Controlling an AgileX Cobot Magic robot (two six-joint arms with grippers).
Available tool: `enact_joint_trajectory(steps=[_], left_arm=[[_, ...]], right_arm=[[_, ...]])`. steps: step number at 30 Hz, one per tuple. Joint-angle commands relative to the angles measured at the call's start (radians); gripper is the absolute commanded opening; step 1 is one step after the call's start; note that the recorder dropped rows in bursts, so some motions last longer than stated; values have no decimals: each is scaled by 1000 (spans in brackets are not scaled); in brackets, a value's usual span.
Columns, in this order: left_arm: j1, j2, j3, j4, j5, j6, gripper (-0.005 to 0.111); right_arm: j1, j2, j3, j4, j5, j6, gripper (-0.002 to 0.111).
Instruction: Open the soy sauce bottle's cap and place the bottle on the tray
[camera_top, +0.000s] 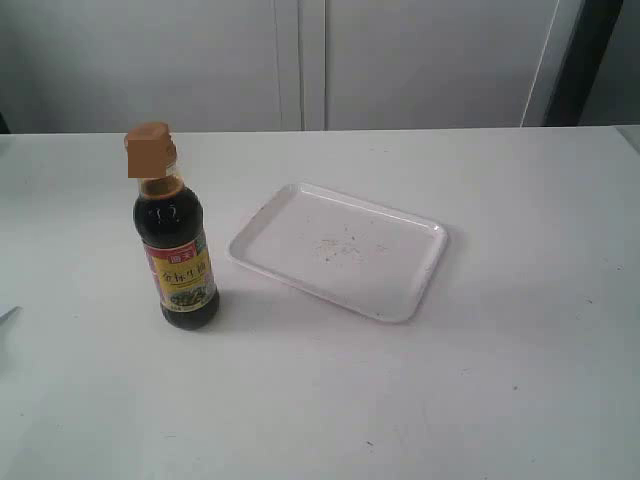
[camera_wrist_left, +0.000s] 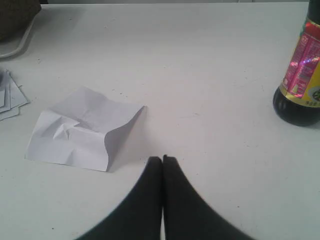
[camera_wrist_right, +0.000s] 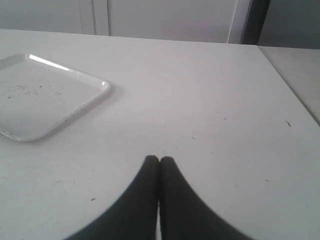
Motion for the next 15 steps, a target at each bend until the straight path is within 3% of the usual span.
enact_joint_trajectory(steps=[1,15], left_arm=[[3,-5,3,-11,-30,-4,0],[3,-5,3,-3,-182,15,0]], right_arm=[[-2,-6,5,-9,-4,37,0],[-2,-6,5,-9,-4,34,0]])
